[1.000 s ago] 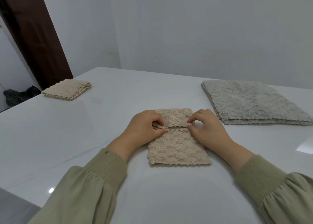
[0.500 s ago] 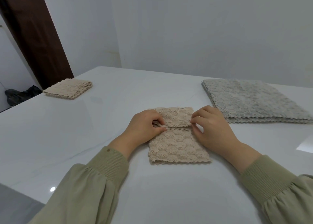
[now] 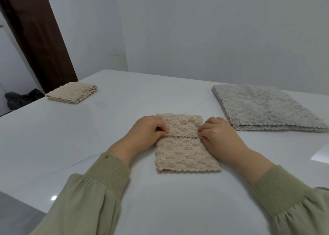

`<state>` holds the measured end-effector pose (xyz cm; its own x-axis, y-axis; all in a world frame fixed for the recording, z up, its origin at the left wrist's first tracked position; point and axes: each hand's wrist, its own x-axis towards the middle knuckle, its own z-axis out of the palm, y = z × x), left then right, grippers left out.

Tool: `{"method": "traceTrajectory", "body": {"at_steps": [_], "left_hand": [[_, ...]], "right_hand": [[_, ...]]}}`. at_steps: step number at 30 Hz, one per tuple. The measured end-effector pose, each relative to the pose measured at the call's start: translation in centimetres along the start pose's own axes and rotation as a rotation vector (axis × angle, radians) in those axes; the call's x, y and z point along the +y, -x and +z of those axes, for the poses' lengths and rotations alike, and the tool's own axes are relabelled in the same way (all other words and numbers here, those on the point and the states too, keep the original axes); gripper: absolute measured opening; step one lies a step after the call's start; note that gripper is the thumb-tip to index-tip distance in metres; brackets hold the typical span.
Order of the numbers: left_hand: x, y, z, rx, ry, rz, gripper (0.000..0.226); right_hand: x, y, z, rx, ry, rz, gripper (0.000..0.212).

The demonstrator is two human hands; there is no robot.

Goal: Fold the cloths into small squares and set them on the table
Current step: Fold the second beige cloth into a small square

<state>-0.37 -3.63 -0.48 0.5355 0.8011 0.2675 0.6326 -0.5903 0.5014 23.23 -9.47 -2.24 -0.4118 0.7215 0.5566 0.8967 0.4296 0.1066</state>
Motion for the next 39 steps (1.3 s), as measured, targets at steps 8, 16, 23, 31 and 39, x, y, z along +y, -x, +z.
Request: {"method": "traceTrajectory", "body": {"at_steps": [8,16,23,31,39], "left_hand": [[-0.5,0.5,-0.8,-0.033,-0.086,0.004,0.012],[0.0,-0.1,0.2,0.062,-0.176,-0.008,0.016],[0.8,-0.6,1.4,0.372,-0.257,0.130,0.011],[1.5,3.3,0.7,0.381,-0.163,0.298,0.019],[1.6,5.3,0.6,0.241,-0.137,0.288,0.012]], "right_hand": [[-0.1,-0.3,-0.3,-0.091,0.058,0.060,0.020],[-0.9,-1.4,0.6,-0.076,0.162,0.163,0.017],[-0.7,-1.9,0.1,0.253,-0.004,0.340,0.020],[-1.4,2.0,-1.9,0.329,-0.065,0.075,0.023],[-2.2,4.2,-2.7,0.178,-0.041,-0.071,0.026]]}}
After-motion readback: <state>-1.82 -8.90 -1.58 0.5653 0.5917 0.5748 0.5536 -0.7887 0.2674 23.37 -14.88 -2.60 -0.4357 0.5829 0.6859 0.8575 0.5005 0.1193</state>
